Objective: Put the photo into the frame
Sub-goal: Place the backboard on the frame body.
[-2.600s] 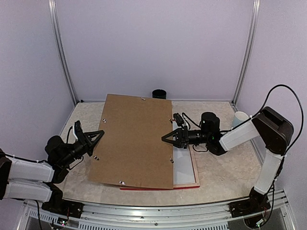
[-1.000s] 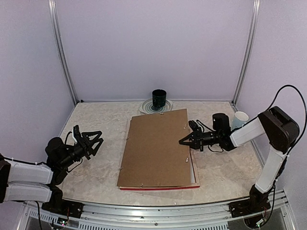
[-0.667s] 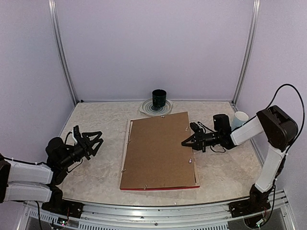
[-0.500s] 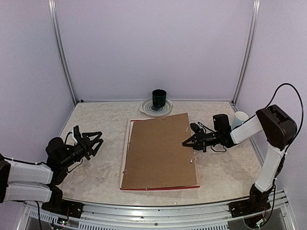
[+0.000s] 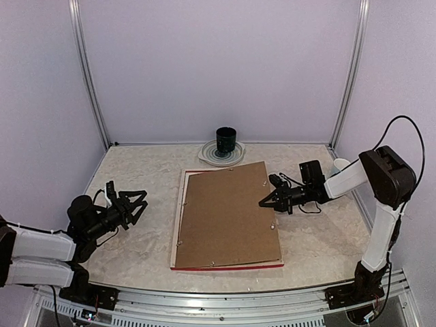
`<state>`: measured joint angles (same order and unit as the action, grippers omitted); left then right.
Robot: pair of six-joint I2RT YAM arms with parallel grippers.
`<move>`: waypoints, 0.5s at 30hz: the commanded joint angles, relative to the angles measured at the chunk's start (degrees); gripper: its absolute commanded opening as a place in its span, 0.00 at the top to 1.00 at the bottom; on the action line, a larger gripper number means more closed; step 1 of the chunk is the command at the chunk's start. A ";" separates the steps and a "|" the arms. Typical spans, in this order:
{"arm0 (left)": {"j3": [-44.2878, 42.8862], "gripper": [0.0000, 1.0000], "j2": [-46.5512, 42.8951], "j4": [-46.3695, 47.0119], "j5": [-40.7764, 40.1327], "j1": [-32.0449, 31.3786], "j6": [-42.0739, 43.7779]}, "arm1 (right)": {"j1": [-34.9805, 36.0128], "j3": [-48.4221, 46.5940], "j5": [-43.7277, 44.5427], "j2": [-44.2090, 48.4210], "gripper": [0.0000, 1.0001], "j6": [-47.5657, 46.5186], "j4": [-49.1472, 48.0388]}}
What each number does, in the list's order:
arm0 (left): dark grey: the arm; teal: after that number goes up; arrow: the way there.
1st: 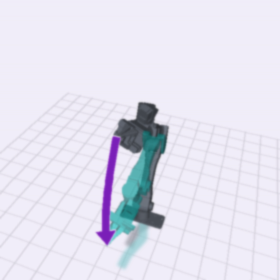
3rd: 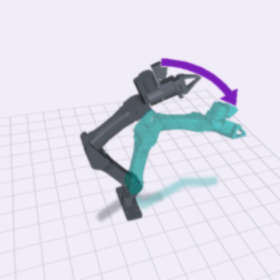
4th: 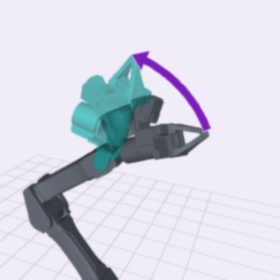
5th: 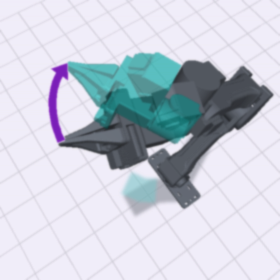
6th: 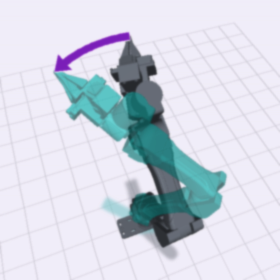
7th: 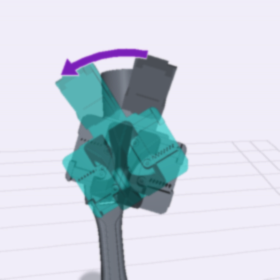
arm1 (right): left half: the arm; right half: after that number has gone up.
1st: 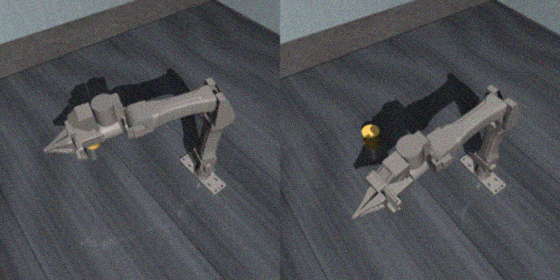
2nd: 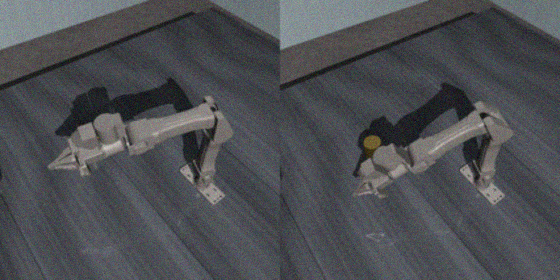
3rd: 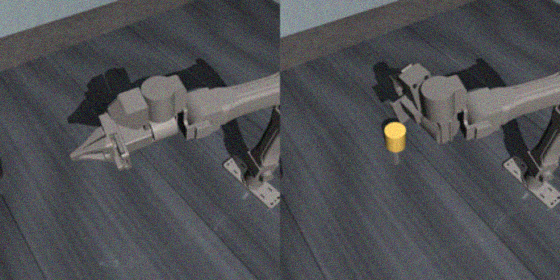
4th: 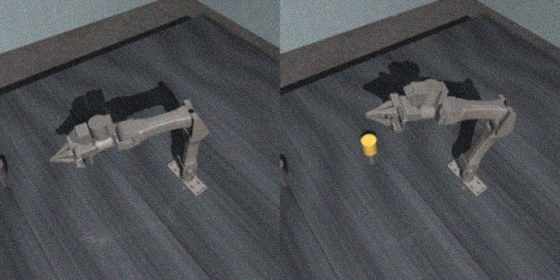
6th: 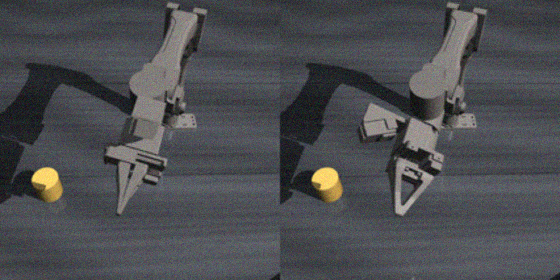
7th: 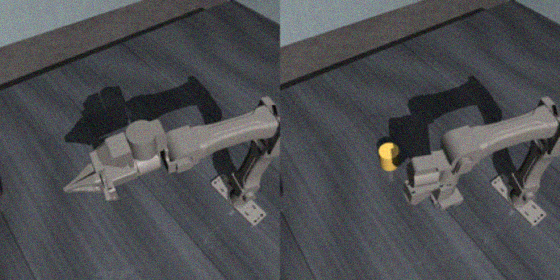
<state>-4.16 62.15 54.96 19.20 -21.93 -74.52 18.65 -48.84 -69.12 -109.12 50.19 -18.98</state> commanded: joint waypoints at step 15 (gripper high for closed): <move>-2.59 0.47 -0.98 -6.36 -0.92 -1.49 4.30 | -1.60 -6.58 3.08 -4.08 0.99 -6.79 6.04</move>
<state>-5.21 60.73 49.15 18.79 -22.90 -71.75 17.69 -53.43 -69.82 -112.51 47.35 -14.02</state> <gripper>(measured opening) 0.525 0.010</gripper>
